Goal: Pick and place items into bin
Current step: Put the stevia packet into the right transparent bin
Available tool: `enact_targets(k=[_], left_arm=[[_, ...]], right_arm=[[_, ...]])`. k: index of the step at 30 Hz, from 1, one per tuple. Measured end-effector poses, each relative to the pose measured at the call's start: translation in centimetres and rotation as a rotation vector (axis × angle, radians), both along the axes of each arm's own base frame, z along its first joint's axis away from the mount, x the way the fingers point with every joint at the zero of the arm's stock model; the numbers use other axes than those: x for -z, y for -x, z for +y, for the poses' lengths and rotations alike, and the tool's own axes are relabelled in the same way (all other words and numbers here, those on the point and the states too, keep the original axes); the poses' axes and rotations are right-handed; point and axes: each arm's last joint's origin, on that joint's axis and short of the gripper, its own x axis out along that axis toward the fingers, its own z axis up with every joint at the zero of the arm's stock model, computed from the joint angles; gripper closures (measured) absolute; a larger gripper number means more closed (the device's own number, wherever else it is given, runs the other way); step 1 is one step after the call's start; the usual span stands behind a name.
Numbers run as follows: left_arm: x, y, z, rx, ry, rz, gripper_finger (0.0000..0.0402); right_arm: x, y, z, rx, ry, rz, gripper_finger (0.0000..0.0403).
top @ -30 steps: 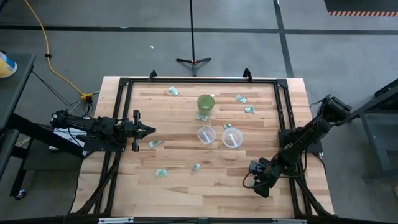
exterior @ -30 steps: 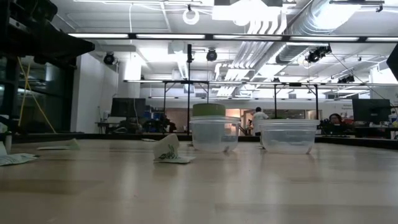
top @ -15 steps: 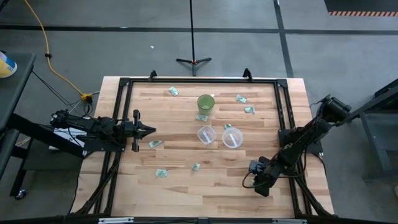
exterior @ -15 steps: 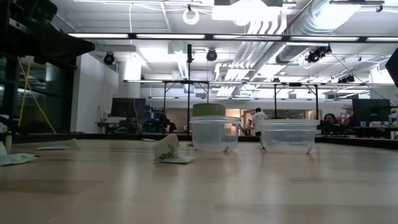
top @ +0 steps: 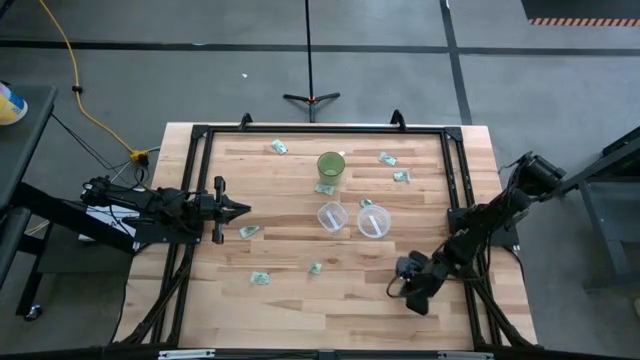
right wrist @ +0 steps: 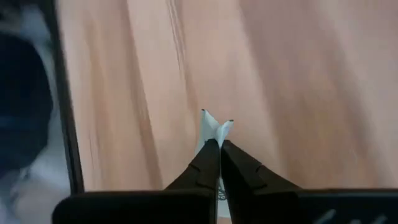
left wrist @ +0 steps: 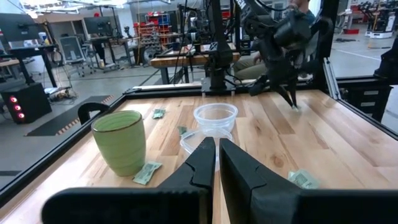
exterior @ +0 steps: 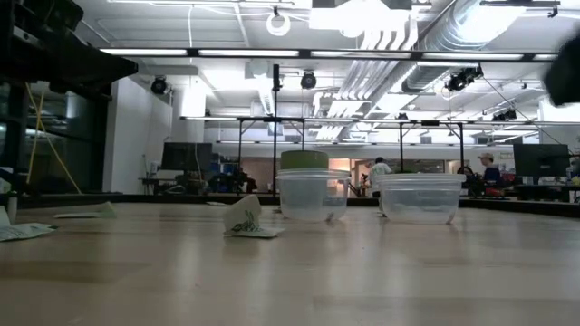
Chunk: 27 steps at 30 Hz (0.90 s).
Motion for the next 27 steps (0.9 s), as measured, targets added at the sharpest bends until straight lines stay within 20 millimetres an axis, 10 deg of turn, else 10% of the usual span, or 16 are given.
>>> enact_targets(k=[12, 27], left_arm=[[0.0, 0.0, 0.0, 0.000, 0.009, -0.001, 0.0341], [0.0, 0.0, 0.0, 0.000, 0.010, 0.001, 0.0341]], right_arm=[[-2.7, -3.6, -6.4, 0.357, 0.558, -0.379, 0.0400], [-2.4, -5.0, -10.6, 0.407, 0.560, -0.285, 0.0376]])
